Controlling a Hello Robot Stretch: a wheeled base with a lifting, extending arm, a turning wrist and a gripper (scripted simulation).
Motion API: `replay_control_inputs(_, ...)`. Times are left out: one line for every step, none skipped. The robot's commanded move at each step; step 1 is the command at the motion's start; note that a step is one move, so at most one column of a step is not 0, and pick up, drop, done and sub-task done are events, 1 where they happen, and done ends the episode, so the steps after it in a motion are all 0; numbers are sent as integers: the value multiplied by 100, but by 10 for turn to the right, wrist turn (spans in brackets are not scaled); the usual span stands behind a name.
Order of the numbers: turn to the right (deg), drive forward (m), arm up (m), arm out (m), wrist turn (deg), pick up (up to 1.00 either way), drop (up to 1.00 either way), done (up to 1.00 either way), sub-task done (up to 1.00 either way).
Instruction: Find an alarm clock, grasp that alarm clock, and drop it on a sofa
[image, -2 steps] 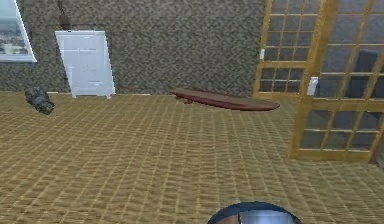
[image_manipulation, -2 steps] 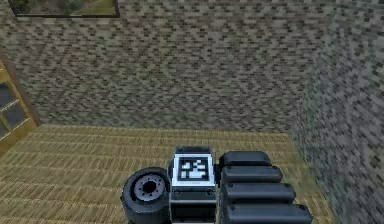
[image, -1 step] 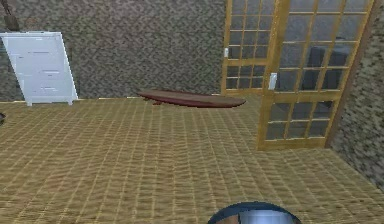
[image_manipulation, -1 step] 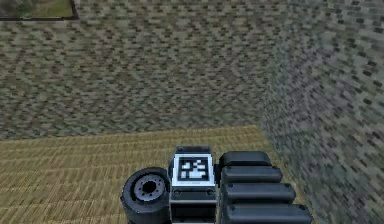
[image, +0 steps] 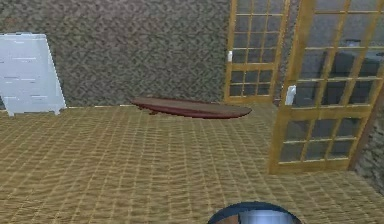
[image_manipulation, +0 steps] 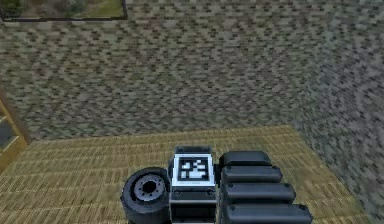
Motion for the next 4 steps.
replay_control_inputs(30,0,0,0,0,0,0,0,0)
replay_control_inputs(-450,0,0,0,0,0,0,0,0)
replay_control_inputs(-450,0,0,0,0,0,0,0,0)
replay_control_inputs(-60,0,0,0,0,0,0,0,0)
